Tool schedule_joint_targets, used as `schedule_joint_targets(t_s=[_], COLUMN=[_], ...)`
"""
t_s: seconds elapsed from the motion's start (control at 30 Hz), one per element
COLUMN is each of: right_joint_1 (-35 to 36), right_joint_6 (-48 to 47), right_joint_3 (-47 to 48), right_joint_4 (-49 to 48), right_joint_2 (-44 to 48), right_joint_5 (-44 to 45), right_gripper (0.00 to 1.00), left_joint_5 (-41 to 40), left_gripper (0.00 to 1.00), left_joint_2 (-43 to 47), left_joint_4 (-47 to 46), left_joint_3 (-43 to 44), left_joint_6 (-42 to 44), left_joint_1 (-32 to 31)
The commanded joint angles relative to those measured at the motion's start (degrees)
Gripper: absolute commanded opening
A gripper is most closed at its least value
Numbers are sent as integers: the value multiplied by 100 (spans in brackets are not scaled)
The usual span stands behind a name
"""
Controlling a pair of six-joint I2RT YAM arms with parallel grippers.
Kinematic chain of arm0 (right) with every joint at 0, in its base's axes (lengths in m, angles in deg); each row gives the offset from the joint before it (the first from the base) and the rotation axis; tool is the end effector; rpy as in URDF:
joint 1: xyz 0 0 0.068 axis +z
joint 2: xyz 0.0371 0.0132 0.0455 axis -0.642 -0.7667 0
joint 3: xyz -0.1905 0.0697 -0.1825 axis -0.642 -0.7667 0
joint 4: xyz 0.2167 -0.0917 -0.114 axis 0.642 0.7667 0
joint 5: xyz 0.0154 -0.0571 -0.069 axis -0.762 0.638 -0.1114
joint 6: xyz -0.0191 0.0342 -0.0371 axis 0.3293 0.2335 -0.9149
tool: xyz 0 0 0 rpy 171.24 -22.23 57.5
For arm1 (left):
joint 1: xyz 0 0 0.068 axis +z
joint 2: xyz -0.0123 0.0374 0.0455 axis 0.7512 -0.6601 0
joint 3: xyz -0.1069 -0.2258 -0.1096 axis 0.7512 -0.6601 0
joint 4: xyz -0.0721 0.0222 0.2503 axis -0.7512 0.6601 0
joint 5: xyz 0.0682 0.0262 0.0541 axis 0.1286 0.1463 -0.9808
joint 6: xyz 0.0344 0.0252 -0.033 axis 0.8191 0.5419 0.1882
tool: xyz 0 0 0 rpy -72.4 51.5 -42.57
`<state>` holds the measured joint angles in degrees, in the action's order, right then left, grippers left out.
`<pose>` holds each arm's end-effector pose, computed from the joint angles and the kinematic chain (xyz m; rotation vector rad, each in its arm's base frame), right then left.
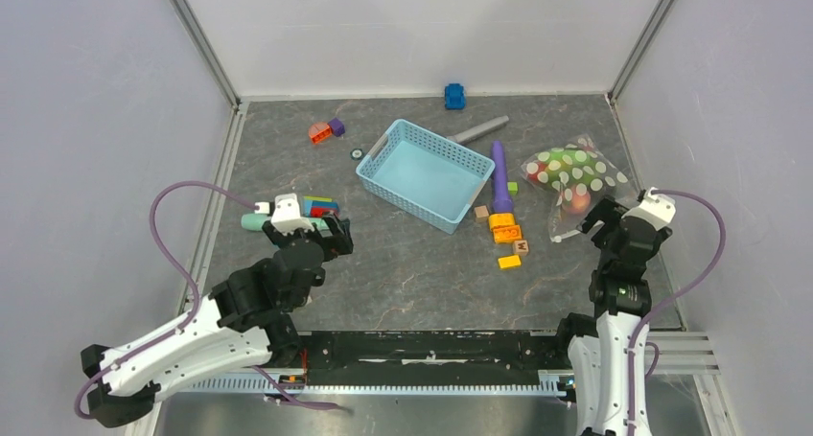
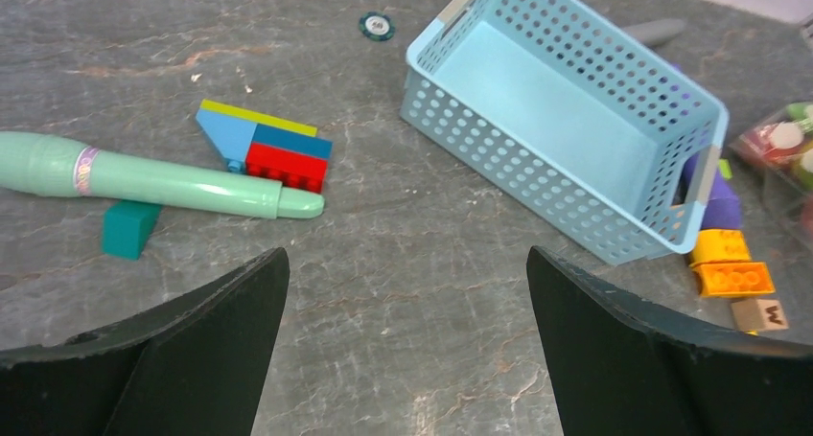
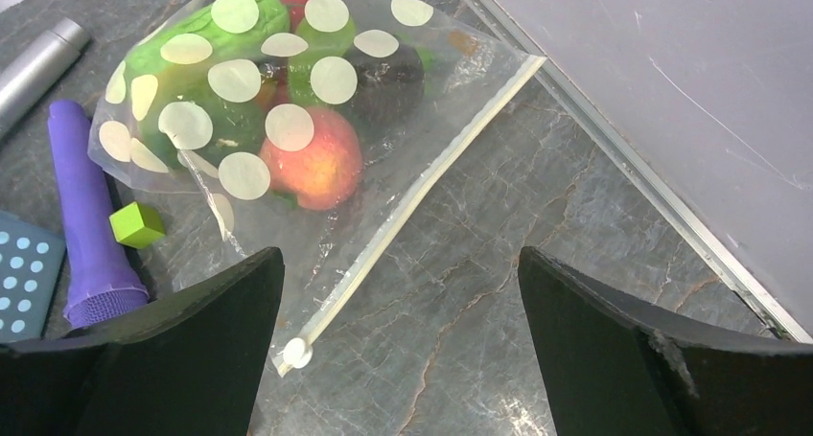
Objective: Place the food in the zip-top bag and seal the zipper
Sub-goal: Reset both arms
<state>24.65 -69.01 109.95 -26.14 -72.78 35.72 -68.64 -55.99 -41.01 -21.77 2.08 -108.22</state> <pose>0.1323 -0.0443 0.2491 0.6688 1.8007 -0.1988 0.0850 -0.0877 0.2936 -0.2224 1.8221 -0.2459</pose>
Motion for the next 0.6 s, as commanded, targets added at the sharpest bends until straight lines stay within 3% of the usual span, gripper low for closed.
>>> schedule_joint_targets(t_s=[0.0, 0.2, 0.57], right_joint_1=[-18, -22, -21], right_joint_6=[-199, -211, -219], right_joint_3=[-79, -156, -253], right_joint_4=[-288, -360, -469], right_joint_2=[106, 265, 436], right_joint_5=[-4, -42, -52], right_gripper=[98, 98, 98], left_joint_5=[-314, -42, 1107], left_gripper=[100, 100, 100], left_joint_2=[-346, -873, -1361], left_joint_4=[515, 520, -212], left_joint_3=[436, 581, 462], left_joint_6=[-613, -580, -243], left_joint_1=[14, 224, 1251])
